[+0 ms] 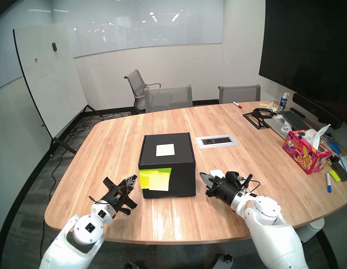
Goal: Open the box and place the mouse inside
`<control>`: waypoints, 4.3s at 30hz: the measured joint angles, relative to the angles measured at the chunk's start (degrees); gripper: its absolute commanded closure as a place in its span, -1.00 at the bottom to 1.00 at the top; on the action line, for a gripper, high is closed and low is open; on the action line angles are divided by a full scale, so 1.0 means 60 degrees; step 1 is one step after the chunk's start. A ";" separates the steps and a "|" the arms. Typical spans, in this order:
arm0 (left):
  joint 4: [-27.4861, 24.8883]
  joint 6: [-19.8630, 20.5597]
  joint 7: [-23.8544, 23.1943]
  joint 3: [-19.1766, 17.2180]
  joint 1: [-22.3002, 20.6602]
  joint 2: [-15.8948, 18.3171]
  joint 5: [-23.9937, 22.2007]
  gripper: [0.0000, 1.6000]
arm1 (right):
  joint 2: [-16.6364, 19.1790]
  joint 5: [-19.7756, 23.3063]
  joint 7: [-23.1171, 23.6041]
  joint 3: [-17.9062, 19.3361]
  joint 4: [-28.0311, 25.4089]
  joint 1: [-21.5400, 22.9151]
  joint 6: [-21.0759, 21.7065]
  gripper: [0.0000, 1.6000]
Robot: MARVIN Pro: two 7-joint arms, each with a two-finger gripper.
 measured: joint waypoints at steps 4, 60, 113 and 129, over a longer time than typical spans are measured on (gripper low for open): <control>0.0000 0.0000 0.0000 0.0000 0.0000 0.0000 0.0000 1.00 | 0.0000 -0.0001 0.0001 0.0001 0.0000 0.0000 0.0000 1.00; 0.0000 0.0000 0.0000 0.0000 0.0000 0.0000 0.0000 1.00 | -0.0011 -0.0009 0.0005 0.0008 0.0000 0.0000 0.0006 1.00; 0.0000 0.0000 0.0000 0.0000 0.0000 0.0000 0.0000 1.00 | -0.0019 -0.0020 0.0013 0.0015 0.0000 0.0000 0.0009 1.00; 0.0000 0.0000 0.0000 0.0000 0.0000 0.0000 0.0000 1.00 | -0.0022 -0.0024 0.0015 0.0018 0.0000 0.0000 0.0010 1.00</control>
